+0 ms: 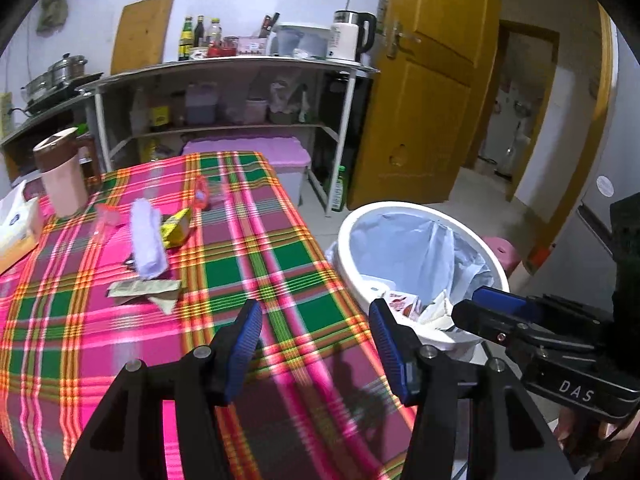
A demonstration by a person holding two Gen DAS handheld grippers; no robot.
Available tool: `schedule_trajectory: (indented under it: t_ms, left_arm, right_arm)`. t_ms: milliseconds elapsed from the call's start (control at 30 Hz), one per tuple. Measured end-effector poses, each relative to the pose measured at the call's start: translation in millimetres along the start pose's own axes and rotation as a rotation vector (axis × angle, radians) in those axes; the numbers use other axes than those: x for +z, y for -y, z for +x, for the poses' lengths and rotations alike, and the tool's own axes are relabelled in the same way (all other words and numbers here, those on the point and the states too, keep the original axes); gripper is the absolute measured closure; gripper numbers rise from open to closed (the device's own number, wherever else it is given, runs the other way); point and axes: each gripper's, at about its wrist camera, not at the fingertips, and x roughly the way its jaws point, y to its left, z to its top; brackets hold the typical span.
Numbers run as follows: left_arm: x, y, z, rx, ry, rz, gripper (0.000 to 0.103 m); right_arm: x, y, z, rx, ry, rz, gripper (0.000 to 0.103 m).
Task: Collect trash
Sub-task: 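Move both open tools back over the table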
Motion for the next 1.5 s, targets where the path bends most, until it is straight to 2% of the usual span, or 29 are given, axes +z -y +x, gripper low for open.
schedule_trajectory:
  t_ms: [300, 700, 1500]
  left_arm:
    - [-11.7, -29.0, -20.7, 0.080, 0.030, -0.054, 0.048]
    - [-20.8, -57.7, -34.3, 0.127, 0.043, -0.103, 0.048]
    - [-24.4, -122.1, -17.0, 0.196, 0.007, -0.194, 0.048]
  right_arm:
    - [-5.8, -28.3, 5.9, 0.045, -0.029, -0.049, 0.065]
    - [-5.0, -55.8, 15.5, 0.070, -0.061, -0.105, 0.065]
    - [13.1, -88.6, 59.4, 0.107, -0.116, -0.158, 0.065]
